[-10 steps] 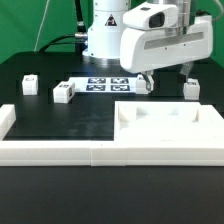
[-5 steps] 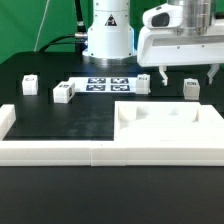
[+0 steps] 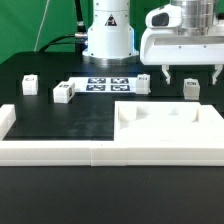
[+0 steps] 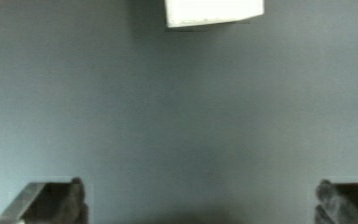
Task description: Assemble one leg
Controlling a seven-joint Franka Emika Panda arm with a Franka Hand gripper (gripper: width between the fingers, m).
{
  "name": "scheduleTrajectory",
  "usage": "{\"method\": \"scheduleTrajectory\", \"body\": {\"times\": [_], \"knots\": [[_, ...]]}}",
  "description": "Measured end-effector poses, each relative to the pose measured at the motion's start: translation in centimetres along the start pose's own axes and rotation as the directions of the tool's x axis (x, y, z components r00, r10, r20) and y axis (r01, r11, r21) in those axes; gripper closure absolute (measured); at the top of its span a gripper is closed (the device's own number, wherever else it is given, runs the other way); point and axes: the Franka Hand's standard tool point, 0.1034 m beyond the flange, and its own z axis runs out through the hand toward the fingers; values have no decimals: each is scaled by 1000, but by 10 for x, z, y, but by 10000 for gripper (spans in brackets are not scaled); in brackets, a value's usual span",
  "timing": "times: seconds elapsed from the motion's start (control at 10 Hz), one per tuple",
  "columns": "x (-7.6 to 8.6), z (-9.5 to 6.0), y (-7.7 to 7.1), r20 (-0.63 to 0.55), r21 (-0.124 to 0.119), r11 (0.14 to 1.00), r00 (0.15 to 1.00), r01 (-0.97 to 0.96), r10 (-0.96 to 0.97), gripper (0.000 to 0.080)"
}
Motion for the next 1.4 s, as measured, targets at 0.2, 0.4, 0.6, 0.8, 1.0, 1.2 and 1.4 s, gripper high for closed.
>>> {"method": "scheduleTrajectory", "body": {"times": [0.2,0.4,0.6,0.8,1.0,1.2,1.4], "knots": [[-21,7,-6,22,-4,1000,999,27,-27,151],[-29,8,2,148,-32,997,987,67,-61,151],[-25,3,4,286,-44,997,957,68,-53,151],[-28,4,9,457,-62,995,889,77,-41,151],[-29,5,7,568,-76,994,822,84,-26,151],[-36,3,6,700,-86,993,714,85,-1,151],[-37,9,2,726,-79,993,688,83,1,151]]}}
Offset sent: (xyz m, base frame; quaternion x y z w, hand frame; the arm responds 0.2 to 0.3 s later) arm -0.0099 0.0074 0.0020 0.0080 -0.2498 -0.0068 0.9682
